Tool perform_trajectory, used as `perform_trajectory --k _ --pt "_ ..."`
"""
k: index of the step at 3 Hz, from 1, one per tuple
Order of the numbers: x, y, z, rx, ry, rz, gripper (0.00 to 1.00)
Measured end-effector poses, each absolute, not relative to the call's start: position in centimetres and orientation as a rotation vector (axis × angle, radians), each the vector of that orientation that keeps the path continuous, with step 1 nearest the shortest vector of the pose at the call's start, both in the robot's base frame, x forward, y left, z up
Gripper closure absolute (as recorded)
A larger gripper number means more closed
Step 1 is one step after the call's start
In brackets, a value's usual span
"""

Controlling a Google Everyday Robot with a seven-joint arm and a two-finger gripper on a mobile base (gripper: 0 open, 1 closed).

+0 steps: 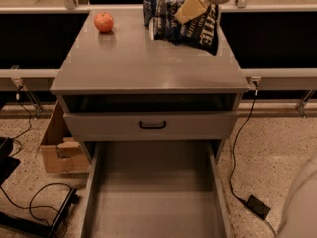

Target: Pick blue chip bag from middle drawer and place on counter

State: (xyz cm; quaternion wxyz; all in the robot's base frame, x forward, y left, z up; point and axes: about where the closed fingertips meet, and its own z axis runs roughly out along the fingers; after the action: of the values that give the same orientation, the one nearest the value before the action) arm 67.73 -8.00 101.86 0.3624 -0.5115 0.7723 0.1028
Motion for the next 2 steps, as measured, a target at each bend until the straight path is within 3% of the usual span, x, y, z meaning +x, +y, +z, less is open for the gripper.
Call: perform_trajectory --k 2 --pt "70.7 1.8 104.8 -1.203 1.769 0.397 1.00"
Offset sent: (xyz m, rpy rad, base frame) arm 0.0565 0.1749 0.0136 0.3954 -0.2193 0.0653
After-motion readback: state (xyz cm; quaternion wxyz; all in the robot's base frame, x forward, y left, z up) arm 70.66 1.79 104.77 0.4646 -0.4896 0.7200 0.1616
